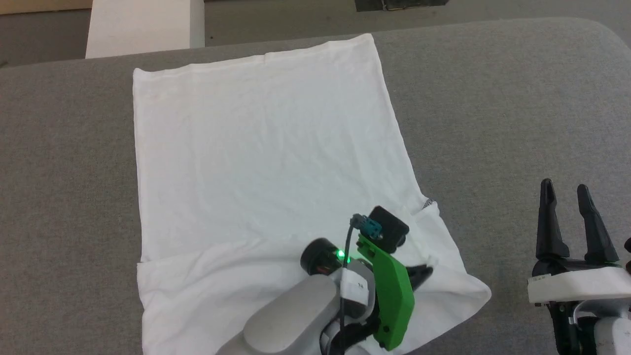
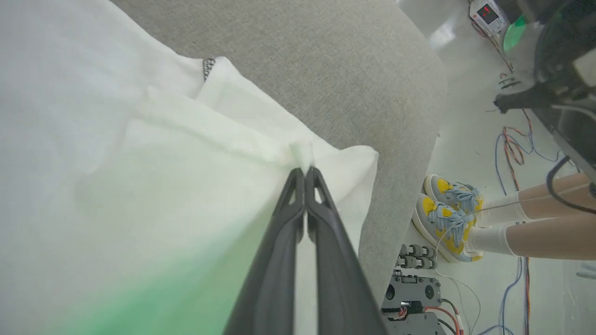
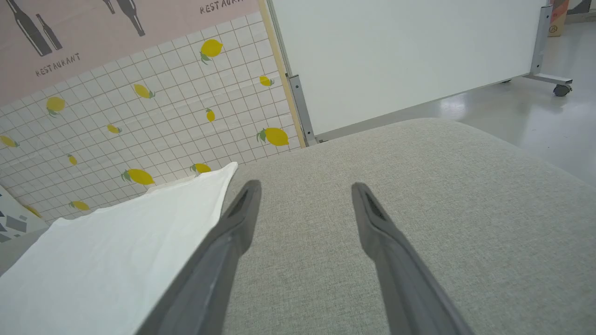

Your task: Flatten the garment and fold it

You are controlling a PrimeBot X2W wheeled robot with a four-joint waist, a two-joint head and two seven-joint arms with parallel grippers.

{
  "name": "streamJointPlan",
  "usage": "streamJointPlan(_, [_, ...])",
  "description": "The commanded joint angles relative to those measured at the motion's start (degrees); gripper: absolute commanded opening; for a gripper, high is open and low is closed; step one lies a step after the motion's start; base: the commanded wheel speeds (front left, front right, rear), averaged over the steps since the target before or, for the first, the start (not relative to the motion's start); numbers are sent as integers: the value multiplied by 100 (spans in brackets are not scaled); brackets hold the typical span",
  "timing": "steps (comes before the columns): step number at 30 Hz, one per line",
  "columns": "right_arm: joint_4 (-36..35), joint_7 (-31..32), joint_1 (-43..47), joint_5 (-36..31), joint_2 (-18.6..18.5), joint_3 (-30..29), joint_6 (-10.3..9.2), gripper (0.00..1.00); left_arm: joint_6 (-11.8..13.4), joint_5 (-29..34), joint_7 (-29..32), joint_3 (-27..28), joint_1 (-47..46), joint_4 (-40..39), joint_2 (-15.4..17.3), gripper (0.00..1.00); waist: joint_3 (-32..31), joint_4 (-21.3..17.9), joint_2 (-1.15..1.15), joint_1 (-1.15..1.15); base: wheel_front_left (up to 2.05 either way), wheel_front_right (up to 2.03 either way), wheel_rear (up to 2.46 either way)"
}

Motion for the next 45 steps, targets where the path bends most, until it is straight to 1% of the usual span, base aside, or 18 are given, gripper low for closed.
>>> streamJointPlan(1, [21,-53,-98,4,1,1,-8,100,16,-157,88,-121,0,53,-11,0,-1,36,0,0,0,0,0])
streamJointPlan(2, [32,-54,-95,-5,1,0,-8,100,31,-294,158,-208,16,84,-11,32,-11,72,0,0,0,0,0])
streamJointPlan(3, [39,-53,-95,-11,1,4,-8,100,66,-379,187,-256,7,97,-11,100,-16,95,0,0,0,0,0])
streamJointPlan(5, [52,-52,-97,-14,1,14,-8,100,129,-528,188,-324,-57,100,-11,100,-42,152,0,0,0,0,0])
streamJointPlan(9, [71,-29,-106,-15,1,32,-8,100,214,-996,-334,-44,-221,-110,-11,100,-131,273,0,0,0,0,0])
streamJointPlan(11, [71,-13,-111,-25,1,30,-8,100,271,-1225,-721,295,-333,-185,-11,100,-190,334,0,0,0,0,0])
streamJointPlan(13, [75,10,-111,-37,1,22,-8,100,373,-1238,-1292,790,-504,-188,44,100,-257,389,0,0,0,0,0])
streamJointPlan(15, [83,53,-91,-41,1,18,-8,100,482,-1131,-1835,1235,-640,-159,282,100,-329,446,0,0,0,0,0])
streamJointPlan(19, [121,190,-44,1,1,30,-8,100,884,-674,-2905,1936,-646,-32,1039,100,-425,543,0,0,0,0,0])
streamJointPlan(20, [131,213,-42,21,1,50,-8,100,980,-618,-3077,2110,-570,-32,1189,100,-439,545,0,0,0,0,0])
streamJointPlan(23, [191,333,-22,65,1,83,-8,100,1274,-369,-3316,2634,-125,-102,1667,100,-464,583,0,0,0,0,0])
streamJointPlan(25, [229,433,-33,79,1,100,-8,100,1417,-183,-3347,2909,226,-206,1888,100,-443,611,0,0,0,0,0])
streamJointPlan(27, [277,567,-91,95,1,83,-8,100,1530,10,-3353,3228,564,-403,2004,100,-400,645,0,0,0,0,0])
streamJointPlan(30, [357,923,-325,75,1,60,-8,100,1663,109,-3356,3834,1059,-773,1931,100,-296,678,0,0,0,0,0])
streamJointPlan(33, [514,1580,-840,104,1,-5,-8,100,1738,296,-3356,4312,1501,-1205,1832,100,-102,702,0,0,0,0,0])
streamJointPlan(38, [871,2630,-2162,-339,1,-200,-8,100,1647,529,-3357,4579,1705,-1639,1641,100,384,882,0,0,0,0,0])
streamJointPlan(42, [1229,3615,-3372,-789,-22,-370,-8,100,1555,620,-3357,4782,1572,-1877,1439,100,863,1116,0,0,0,0,0])
streamJointPlan(45, [1519,4399,-4323,-1171,-143,-421,-8,100,1465,723,-3358,4847,1414,-2076,1363,100,1339,1287,0,0,0,0,0])
